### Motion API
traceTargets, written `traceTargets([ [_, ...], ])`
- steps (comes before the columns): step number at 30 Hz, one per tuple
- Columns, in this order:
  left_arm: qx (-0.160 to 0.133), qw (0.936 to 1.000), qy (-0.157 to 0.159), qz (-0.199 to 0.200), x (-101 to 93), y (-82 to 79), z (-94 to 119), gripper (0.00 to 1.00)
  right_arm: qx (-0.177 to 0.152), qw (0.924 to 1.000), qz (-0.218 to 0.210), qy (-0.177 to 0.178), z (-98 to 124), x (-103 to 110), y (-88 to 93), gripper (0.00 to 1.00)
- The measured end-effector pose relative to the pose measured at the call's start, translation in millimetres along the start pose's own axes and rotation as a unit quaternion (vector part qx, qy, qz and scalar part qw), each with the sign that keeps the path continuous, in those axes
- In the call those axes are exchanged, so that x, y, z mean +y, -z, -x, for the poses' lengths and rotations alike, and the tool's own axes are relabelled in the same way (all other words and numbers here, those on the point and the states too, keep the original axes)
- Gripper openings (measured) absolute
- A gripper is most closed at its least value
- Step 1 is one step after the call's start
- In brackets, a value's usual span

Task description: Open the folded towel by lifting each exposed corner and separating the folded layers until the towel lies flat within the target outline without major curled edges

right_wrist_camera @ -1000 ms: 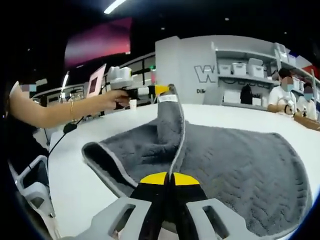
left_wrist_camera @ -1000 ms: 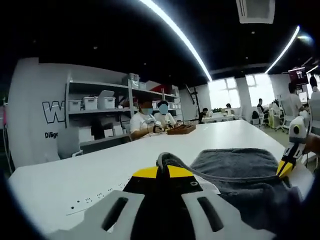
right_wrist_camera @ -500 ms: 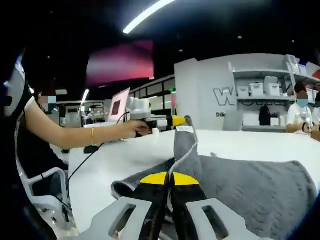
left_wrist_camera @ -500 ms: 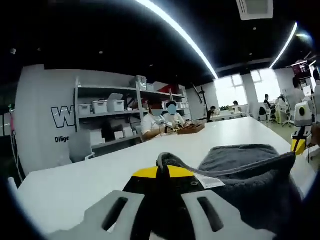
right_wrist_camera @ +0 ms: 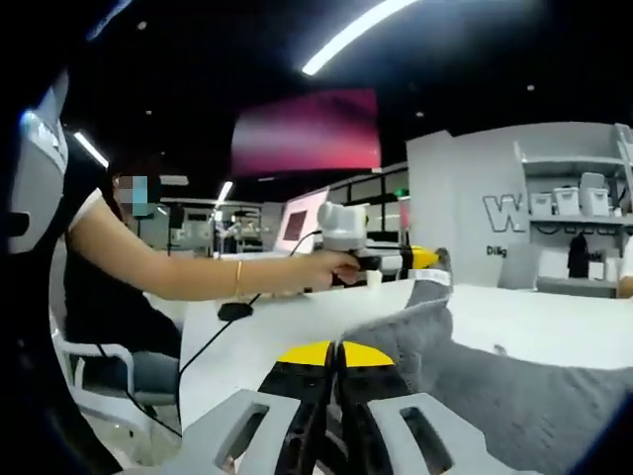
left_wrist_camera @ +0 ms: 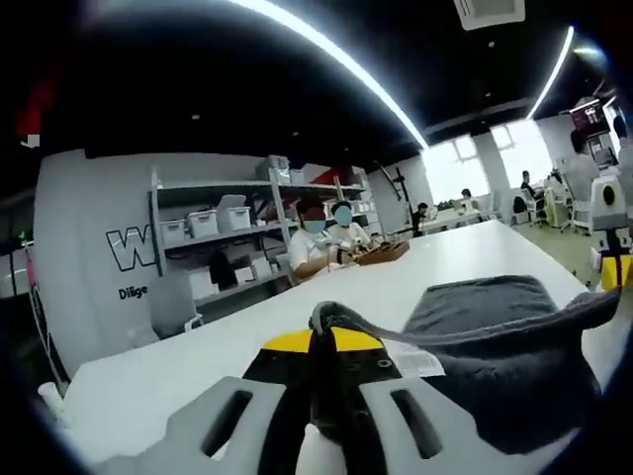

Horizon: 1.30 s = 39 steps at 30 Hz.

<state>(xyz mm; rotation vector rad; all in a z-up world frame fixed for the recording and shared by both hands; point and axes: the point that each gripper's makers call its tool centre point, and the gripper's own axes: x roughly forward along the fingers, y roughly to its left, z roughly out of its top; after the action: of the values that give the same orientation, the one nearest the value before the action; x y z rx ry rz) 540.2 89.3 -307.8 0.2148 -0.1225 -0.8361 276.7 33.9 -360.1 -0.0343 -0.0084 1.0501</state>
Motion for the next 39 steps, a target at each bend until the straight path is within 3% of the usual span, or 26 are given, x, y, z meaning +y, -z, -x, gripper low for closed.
traceTargets([
  [7,0.015,0.9998,-0.008,-0.013,12.1,1.8,14.9,0.03,0.004,0.9988,-0.009,-0.049,-33.3,37.8,5.7,0.00],
  [16,0.036,0.9990,-0.002,-0.027,19.9,10.3,25.5,0.04,0.001,0.9977,-0.003,-0.068,-61.1,58.8,3.2,0.00],
  [22,0.006,0.9999,0.000,0.015,32.7,8.0,33.2,0.04,0.003,0.9977,-0.019,-0.065,-81.8,63.2,5.5,0.00],
  [29,0.013,0.9994,0.000,0.031,43.0,22.1,39.7,0.04,-0.002,0.9965,-0.038,-0.074,-104.5,75.6,6.4,0.00],
  [39,0.023,0.9988,0.000,0.042,56.7,34.3,48.4,0.04,0.007,0.9948,-0.040,-0.094,-91.9,78.5,10.1,0.00],
])
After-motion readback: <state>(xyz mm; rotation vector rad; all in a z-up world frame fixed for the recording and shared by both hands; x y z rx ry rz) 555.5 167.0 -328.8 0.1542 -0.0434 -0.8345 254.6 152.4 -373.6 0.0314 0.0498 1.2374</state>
